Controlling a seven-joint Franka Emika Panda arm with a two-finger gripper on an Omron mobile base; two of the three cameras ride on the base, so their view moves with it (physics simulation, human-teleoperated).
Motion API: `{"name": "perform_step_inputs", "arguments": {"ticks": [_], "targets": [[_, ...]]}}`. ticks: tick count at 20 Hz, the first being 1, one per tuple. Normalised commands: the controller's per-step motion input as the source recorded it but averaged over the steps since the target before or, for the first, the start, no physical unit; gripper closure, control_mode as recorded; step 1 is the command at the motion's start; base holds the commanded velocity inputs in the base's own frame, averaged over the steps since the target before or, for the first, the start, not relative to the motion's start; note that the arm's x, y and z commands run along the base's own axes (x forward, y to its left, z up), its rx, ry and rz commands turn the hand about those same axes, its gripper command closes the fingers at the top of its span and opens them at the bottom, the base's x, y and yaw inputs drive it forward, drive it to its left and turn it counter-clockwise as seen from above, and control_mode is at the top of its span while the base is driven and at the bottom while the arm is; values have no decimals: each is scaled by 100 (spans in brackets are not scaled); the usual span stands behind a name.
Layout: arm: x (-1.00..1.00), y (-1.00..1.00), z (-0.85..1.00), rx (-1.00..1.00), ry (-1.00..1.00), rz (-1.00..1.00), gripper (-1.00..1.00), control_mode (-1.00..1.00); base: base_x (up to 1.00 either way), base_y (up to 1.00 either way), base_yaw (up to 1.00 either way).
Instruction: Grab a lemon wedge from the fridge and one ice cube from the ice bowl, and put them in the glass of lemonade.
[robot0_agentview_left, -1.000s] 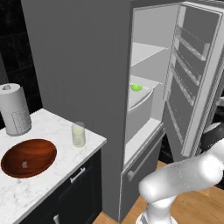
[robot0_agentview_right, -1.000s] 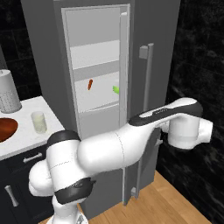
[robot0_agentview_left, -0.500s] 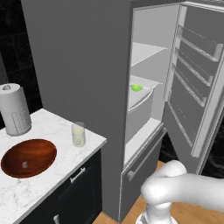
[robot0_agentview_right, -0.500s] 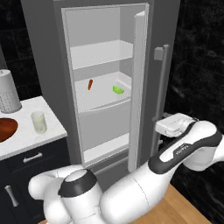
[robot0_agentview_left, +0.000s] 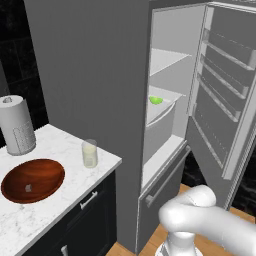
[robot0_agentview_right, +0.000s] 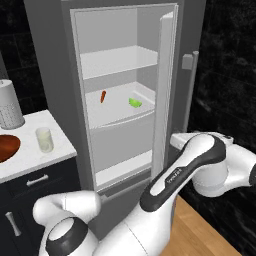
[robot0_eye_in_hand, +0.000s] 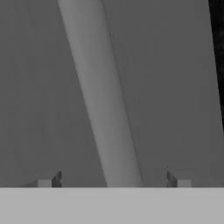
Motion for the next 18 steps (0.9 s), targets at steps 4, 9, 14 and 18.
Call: {"name": "perform_step_inputs", "arguments": {"ticks": [4,9,14,18], "targets": [[-59,2,41,0,1,-14,-100,-100,0,0,0],[-37,36,85,-11,0,0,-100,-100,0,0,0],[-50,38,84,-13,0,0,-100,-100,0,0,0],[-59,47,67,-13,0,0,-100,-100,0,0,0]]}}
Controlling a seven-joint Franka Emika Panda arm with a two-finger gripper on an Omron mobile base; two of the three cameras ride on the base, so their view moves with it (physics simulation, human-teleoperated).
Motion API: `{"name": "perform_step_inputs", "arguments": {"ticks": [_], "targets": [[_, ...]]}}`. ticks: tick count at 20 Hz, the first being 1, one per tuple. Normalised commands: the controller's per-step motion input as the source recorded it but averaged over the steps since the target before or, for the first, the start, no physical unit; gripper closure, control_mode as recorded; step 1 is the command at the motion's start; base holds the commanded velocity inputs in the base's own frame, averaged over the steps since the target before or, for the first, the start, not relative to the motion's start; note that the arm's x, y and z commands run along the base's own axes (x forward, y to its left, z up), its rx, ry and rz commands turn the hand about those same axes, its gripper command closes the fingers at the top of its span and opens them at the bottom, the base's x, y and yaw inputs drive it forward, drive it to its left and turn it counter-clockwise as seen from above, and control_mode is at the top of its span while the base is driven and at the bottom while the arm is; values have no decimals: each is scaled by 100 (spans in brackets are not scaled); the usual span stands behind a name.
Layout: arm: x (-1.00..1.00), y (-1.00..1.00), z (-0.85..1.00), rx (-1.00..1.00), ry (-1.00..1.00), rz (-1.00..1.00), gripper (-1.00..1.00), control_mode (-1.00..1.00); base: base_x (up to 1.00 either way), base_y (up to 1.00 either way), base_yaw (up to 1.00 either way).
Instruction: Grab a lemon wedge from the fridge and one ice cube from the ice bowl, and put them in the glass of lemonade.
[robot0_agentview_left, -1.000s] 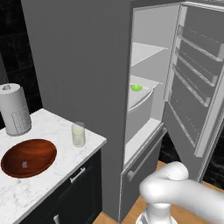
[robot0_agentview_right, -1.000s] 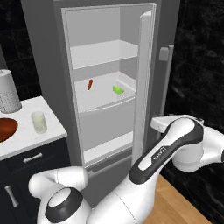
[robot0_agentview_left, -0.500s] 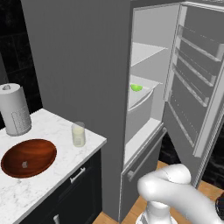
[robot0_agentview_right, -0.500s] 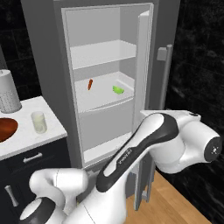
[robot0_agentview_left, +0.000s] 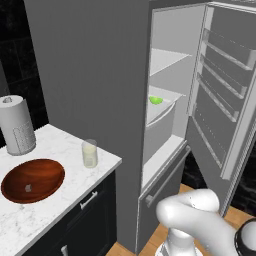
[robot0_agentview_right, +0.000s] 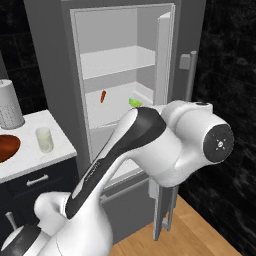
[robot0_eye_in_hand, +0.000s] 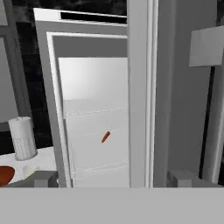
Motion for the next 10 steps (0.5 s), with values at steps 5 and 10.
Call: {"name": "perform_step_inputs", "arguments": {"ticks": [5,10], "targets": [[-16,72,17,-25,5,-1,-100,-100,0,0,0],[20,99,0,-34,16,-15,-100,-100,0,0,0]]}}
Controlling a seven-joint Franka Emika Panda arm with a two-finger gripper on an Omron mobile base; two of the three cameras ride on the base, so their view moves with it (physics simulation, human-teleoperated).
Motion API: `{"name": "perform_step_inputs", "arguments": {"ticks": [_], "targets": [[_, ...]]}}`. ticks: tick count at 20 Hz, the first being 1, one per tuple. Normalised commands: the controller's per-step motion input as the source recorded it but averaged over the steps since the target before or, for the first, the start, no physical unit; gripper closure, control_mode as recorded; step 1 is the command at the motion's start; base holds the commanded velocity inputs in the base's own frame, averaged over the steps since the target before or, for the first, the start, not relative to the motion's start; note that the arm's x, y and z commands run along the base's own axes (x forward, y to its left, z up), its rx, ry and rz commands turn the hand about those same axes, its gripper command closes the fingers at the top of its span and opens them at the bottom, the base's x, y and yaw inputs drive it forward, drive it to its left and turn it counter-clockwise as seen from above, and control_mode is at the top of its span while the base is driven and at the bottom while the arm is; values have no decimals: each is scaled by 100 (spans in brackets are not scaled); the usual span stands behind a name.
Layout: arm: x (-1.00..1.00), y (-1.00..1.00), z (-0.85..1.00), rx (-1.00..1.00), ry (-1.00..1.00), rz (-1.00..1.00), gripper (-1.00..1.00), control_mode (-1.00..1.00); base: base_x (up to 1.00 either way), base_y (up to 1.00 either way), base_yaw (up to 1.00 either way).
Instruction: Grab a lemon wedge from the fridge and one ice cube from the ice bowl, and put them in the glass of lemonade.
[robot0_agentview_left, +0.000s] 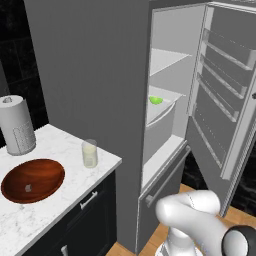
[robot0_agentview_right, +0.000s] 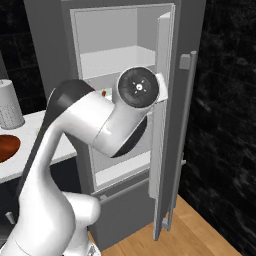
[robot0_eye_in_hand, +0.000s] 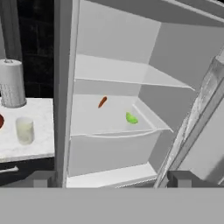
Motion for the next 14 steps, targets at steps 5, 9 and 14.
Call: {"name": "perform_step_inputs", "arguments": {"ticks": [5,9,14], "targets": [[58,97,0,-32,17,-26,-100,-100,0,0,0],[99,46,-12,-22,4,-39,-100,-100,0,0,0],[93,-14,-41,-1,0,-28,-100,-100,0,0,0]]}}
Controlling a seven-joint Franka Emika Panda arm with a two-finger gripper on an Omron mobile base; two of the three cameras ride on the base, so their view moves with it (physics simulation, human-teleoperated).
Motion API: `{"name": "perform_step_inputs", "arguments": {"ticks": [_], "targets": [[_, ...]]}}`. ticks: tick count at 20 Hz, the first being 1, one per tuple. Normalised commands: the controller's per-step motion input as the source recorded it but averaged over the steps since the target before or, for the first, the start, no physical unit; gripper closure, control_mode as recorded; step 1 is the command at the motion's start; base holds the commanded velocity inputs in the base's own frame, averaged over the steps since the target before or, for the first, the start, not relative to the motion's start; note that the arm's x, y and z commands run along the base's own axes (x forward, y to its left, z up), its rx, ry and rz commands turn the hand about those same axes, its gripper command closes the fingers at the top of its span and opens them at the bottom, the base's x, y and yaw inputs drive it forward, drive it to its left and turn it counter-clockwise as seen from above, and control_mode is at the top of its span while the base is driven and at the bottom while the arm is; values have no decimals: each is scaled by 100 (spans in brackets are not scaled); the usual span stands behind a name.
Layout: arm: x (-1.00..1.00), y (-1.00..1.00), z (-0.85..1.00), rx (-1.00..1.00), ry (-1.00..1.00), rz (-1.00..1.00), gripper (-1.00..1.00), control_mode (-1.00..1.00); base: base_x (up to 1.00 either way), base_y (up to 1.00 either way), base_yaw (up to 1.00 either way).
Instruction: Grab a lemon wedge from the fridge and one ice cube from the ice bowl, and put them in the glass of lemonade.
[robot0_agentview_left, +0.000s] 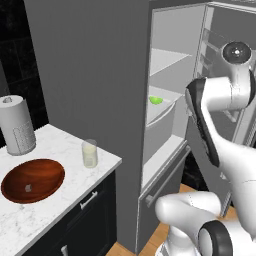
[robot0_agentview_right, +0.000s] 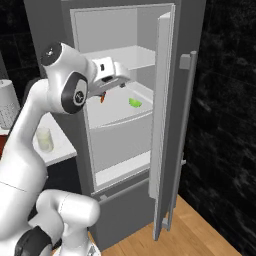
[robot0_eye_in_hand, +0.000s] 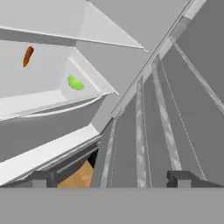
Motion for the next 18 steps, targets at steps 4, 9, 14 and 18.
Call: {"name": "perform_step_inputs", "arguments": {"ticks": [4,9,14,18], "targets": [[77,-41,-39,-2,8,-17,-100,-100,0,0,0],[53,-42,-11,-10,17,-17,-100,-100,0,0,0],[53,-39,-1,-15,20,-20,-100,-100,0,0,0],[51,-33,-14,-14,20,-20,-100,-100,0,0,0]]}}
